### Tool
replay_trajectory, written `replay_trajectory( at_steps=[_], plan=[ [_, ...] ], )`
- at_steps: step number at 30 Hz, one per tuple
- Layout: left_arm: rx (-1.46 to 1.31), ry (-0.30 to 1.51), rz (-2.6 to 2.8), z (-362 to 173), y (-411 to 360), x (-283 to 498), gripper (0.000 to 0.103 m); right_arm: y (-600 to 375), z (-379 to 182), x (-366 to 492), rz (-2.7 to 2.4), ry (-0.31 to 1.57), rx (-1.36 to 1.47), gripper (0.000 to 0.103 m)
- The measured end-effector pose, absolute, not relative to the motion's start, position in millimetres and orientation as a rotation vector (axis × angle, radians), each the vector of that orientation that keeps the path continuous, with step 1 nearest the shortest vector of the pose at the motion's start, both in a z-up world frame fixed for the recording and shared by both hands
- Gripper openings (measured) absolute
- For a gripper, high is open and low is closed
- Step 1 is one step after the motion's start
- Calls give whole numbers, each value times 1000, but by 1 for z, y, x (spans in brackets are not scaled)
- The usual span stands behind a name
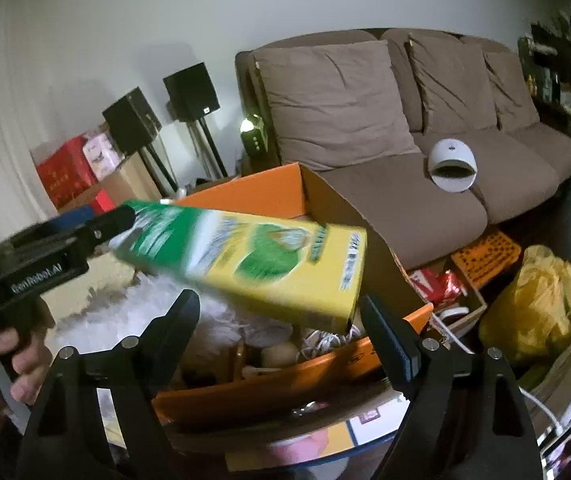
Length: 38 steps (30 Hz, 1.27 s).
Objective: Organize objects
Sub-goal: 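Open the left gripper to drop the toothpaste box into the orange box, then withdraw the open left gripper from the orange box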
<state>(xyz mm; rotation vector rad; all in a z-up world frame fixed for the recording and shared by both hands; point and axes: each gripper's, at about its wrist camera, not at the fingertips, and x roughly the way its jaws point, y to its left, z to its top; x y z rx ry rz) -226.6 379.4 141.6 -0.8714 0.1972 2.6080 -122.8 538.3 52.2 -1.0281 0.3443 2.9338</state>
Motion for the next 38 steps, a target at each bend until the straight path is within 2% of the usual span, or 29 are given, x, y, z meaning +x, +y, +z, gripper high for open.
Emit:
replay_trajectory(
  at_steps=[9, 13, 21, 25, 38],
  plan=[
    [-890, 196, 2636, 146, 372, -223, 88, 534, 55, -123, 2913, 275, -1032, 85],
    [-912, 267, 2768, 154, 361, -210, 103, 530, 71, -115, 2893, 208, -986, 85],
    [-873, 175, 2673, 188, 343, -171, 103, 516, 110, -91, 2894, 116, -929, 85],
    [-843, 210, 2676, 198, 344, -159, 103, 511, 123, -81, 2872, 83, -907, 85],
    [-872, 168, 2666, 199, 339, -159, 103, 506, 126, -77, 2847, 51, -935, 85]
  ],
)
